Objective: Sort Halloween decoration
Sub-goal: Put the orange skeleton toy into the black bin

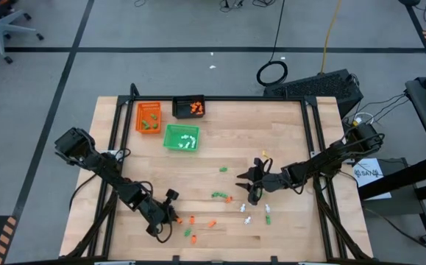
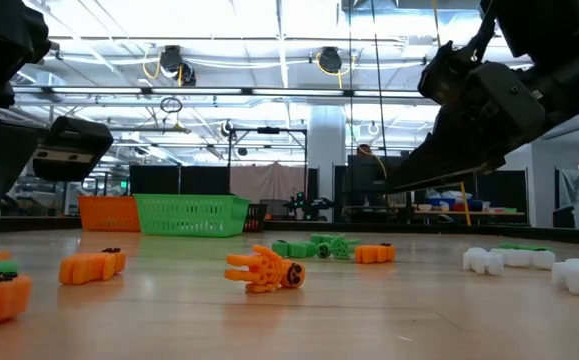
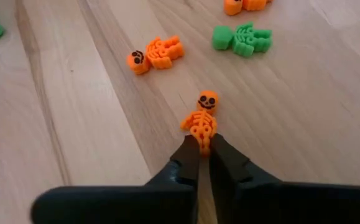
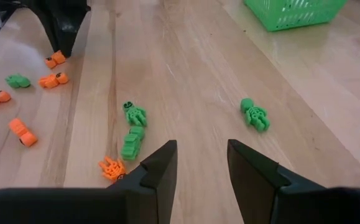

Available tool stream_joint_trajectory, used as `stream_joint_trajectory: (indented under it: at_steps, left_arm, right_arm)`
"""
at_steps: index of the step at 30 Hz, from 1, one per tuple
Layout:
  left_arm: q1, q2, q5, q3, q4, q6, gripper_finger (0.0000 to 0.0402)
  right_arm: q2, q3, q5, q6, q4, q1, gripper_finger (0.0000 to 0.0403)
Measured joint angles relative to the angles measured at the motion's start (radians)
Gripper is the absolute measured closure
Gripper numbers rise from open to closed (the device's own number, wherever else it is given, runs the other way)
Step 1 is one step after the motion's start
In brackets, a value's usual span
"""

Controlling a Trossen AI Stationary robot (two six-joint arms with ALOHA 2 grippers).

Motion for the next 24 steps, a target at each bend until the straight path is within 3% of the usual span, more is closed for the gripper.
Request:
stream_joint_trajectory:
  at_steps: [13, 19, 24]
  left_arm:
    - [0.0, -0.001, -0.03, -0.001, 0.015, -0.027, 0.0399]
    - [-0.002, -0.038, -0.079, -0.003, 0.011, -0.003, 0.04]
    - [-0.002, -0.095, -0.103, -0.002, 0.004, 0.007, 0.0401]
  right_arm:
    - [-0.001, 0.032, 0.022, 0.012, 0.033, 0.065, 0.0277]
    - [-0.001, 0.077, 0.018, -0.094, 0.023, 0.11, 0.0277]
    - [-0.001, 0.162, -0.035, -0.14, -0.127, 0.126, 0.0277]
